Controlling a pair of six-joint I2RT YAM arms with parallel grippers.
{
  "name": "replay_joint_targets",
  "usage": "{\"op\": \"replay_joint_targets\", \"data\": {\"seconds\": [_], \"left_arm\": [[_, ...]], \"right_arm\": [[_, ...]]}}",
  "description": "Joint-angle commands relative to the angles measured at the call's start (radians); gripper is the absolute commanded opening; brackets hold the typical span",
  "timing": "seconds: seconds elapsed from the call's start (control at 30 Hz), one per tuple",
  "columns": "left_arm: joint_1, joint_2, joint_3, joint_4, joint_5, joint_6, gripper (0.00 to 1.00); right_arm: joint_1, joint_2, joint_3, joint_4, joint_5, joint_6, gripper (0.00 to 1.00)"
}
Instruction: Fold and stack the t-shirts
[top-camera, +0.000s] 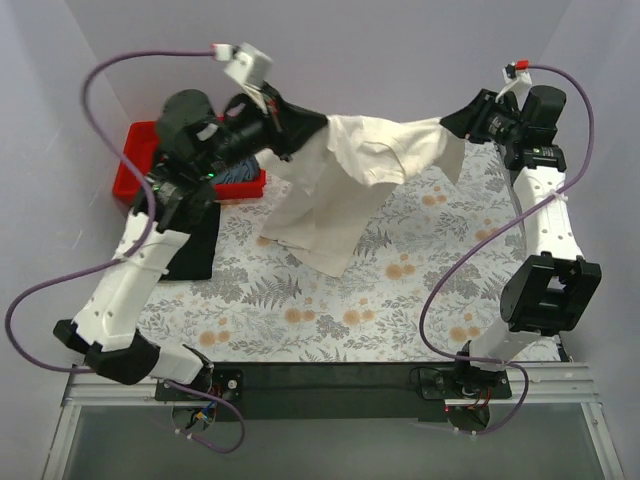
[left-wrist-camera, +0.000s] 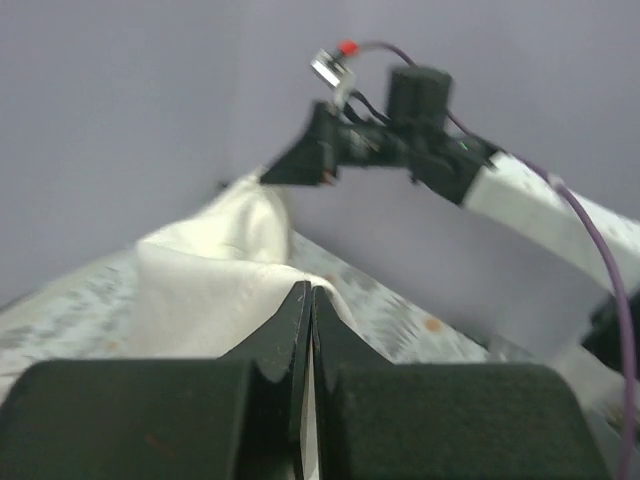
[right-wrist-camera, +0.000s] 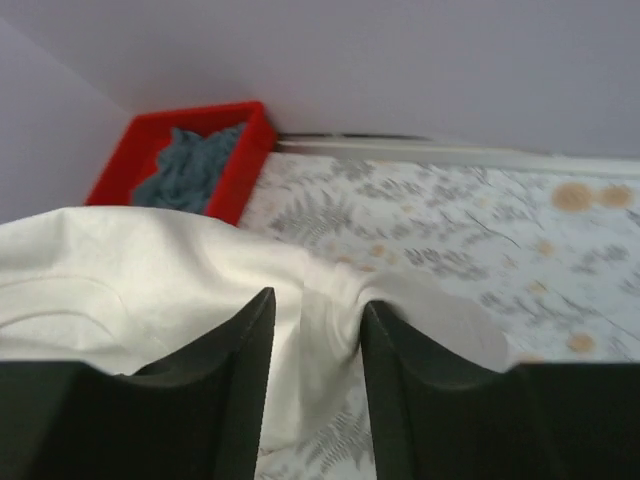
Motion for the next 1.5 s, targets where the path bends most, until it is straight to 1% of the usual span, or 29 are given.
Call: {"op": "replay_joint_targets", "data": {"seconds": [0.0, 0.03, 0.07, 0.13, 0.17, 0.2, 0.23, 0.27, 0.3, 0.37, 0.4, 0.43, 0.5, 0.57, 0.6, 0.67, 0.7, 0.73, 0.77, 0.8, 0.83, 0.9, 0.93, 0.97, 1.13, 1.2, 1.3, 1.4, 1.47], "left_arm": [[-0.140, 0.076, -0.173, 0.127, 0.256, -0.121, 0.00], [-0.188, 0.099, -0.244, 0.159, 0.262, -0.137, 0.00], [-0.205, 0.154, -0.266, 0.231, 0.288, -0.195, 0.00], [-0.258, 0.227, -0.307, 0.314, 0.284, -0.246, 0.00], [-0.277, 0.307, -0.312, 0.389, 0.246, -0.284, 0.00], [-0.297, 0.347, -0.291, 0.416, 0.235, -0.300, 0.02], [-0.332, 0.388, -0.274, 0.432, 0.230, -0.312, 0.09], [-0.347, 0.431, -0.255, 0.440, 0.225, -0.320, 0.26], [-0.358, 0.488, -0.241, 0.446, 0.203, -0.338, 0.34], [-0.366, 0.513, -0.252, 0.448, 0.193, -0.380, 0.51], [-0.366, 0.499, -0.269, 0.448, 0.158, -0.389, 0.63], [-0.363, 0.483, -0.298, 0.446, 0.132, -0.383, 0.71], [-0.352, 0.446, -0.373, 0.418, 0.094, -0.374, 0.79], [-0.311, 0.384, -0.419, 0.381, 0.028, -0.406, 0.79], [-0.286, 0.361, -0.486, 0.356, 0.012, -0.430, 0.79], [-0.201, 0.277, -0.571, 0.330, -0.020, -0.499, 0.80], [-0.171, 0.246, -0.650, 0.315, -0.038, -0.512, 0.80], [-0.112, 0.181, -0.696, 0.280, -0.101, -0.532, 0.80], [-0.079, 0.153, -0.736, 0.264, -0.123, -0.538, 0.80], [-0.050, 0.119, -0.816, 0.250, -0.141, -0.541, 0.80], [0.014, 0.093, -0.851, 0.239, -0.161, -0.547, 0.80], [0.075, 0.021, -0.920, 0.218, -0.187, -0.558, 0.80], [0.134, 0.004, -0.974, 0.216, -0.195, -0.559, 0.80], [0.154, -0.028, -1.000, 0.209, -0.207, -0.558, 0.80], [0.231, -0.036, -1.088, 0.216, -0.259, -0.532, 0.80], [0.243, -0.006, -1.090, 0.227, -0.287, -0.532, 0.80], [0.248, 0.031, -1.090, 0.268, -0.356, -0.517, 0.76], [0.252, 0.099, -1.054, 0.304, -0.391, -0.417, 0.70], [0.254, 0.146, -1.028, 0.321, -0.404, -0.317, 0.68]], "right_arm": [[-0.078, -0.002, -0.049, -0.138, 0.151, -0.111, 0.41], [-0.089, -0.008, -0.075, -0.168, 0.189, -0.117, 0.53], [-0.101, -0.041, -0.097, -0.189, 0.263, -0.131, 0.57], [-0.109, -0.091, -0.165, -0.223, 0.350, -0.148, 0.66], [-0.112, -0.146, -0.187, -0.229, 0.427, -0.154, 0.68], [-0.114, -0.172, -0.210, -0.249, 0.466, -0.164, 0.70], [-0.114, -0.198, -0.229, -0.255, 0.502, -0.166, 0.71], [-0.114, -0.250, -0.273, -0.263, 0.563, -0.164, 0.72], [-0.115, -0.273, -0.292, -0.272, 0.591, -0.161, 0.73], [-0.114, -0.341, -0.351, -0.284, 0.634, -0.152, 0.73], [-0.114, -0.361, -0.368, -0.283, 0.632, -0.148, 0.72], [-0.111, -0.390, -0.393, -0.285, 0.626, -0.131, 0.72], [-0.095, -0.407, -0.458, -0.285, 0.595, -0.114, 0.71], [-0.083, -0.425, -0.506, -0.286, 0.549, -0.086, 0.70], [-0.079, -0.433, -0.563, -0.289, 0.529, -0.079, 0.69], [-0.066, -0.453, -0.621, -0.301, 0.474, -0.057, 0.68], [-0.062, -0.459, -0.650, -0.307, 0.452, -0.054, 0.68], [-0.056, -0.473, -0.710, -0.320, 0.416, -0.046, 0.67], [-0.052, -0.476, -0.739, -0.320, 0.402, -0.045, 0.67], [-0.054, -0.477, -0.769, -0.327, 0.391, -0.048, 0.67], [-0.052, -0.477, -0.823, -0.332, 0.388, -0.052, 0.66], [-0.052, -0.468, -0.867, -0.343, 0.403, -0.066, 0.66], [-0.052, -0.459, -0.893, -0.343, 0.405, -0.068, 0.66], [-0.052, -0.453, -0.902, -0.343, 0.399, -0.068, 0.66], [-0.052, -0.363, -0.910, -0.332, 0.411, -0.074, 0.65], [-0.052, -0.338, -0.905, -0.326, 0.412, -0.072, 0.65], [-0.052, -0.300, -0.902, -0.303, 0.412, -0.057, 0.65], [-0.052, -0.272, -0.893, -0.291, 0.406, -0.051, 0.64], [-0.052, -0.260, -0.884, -0.292, 0.405, -0.057, 0.63]]}}
